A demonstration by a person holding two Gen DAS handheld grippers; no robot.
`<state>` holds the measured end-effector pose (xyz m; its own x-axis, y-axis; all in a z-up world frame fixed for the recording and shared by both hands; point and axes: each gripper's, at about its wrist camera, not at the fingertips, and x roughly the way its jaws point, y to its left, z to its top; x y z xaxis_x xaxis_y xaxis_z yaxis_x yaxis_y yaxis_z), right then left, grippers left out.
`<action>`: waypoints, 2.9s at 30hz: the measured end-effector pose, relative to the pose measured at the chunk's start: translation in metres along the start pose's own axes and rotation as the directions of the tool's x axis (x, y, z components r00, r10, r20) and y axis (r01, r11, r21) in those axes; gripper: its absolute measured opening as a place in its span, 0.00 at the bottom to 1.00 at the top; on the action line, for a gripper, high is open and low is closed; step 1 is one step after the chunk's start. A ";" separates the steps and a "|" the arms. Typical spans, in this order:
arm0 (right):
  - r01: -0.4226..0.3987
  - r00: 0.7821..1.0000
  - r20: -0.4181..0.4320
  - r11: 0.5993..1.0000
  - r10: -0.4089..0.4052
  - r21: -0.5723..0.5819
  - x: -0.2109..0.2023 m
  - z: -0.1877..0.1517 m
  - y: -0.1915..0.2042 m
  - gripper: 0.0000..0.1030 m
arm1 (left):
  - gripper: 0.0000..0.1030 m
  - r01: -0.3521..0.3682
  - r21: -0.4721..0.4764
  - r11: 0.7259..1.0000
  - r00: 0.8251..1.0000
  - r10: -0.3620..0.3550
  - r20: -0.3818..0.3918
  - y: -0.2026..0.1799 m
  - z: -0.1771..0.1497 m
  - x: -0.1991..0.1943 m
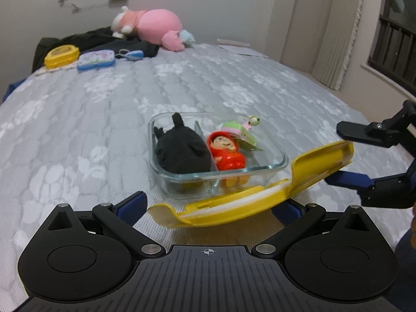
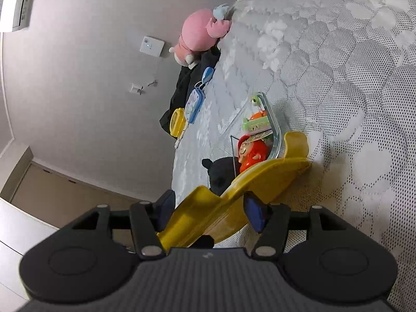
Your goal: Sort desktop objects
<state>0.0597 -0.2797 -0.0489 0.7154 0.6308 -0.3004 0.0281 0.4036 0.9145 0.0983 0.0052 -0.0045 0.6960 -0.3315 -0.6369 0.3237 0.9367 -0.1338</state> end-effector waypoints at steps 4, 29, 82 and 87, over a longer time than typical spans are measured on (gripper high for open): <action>-0.021 0.999 0.038 1.000 0.021 0.009 -0.010 0.003 -0.003 0.60 | 1.00 0.005 -0.019 1.000 1.000 -0.005 -0.005 0.004 0.000 0.002; 0.550 0.828 0.271 0.618 -0.490 -0.562 0.005 -0.010 0.038 0.62 | 1.00 0.028 -0.081 0.996 1.000 -0.028 0.005 0.017 0.007 0.003; 0.371 0.629 0.096 0.190 -0.771 -0.909 0.220 0.030 0.114 0.47 | 1.00 0.117 -0.428 0.896 0.899 -0.279 -0.338 0.052 0.009 0.051; 0.415 0.629 0.094 0.232 -0.772 -0.880 0.224 0.035 0.093 0.29 | 1.00 0.150 -0.438 0.886 0.886 -0.317 -0.338 0.057 0.004 0.054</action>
<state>0.2472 -0.1245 -0.0218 0.4937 0.0231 -0.8693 -0.3105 0.9385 -0.1513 0.1570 0.0404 -0.0441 0.2973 -0.5523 -0.7788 0.1102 0.8301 -0.5466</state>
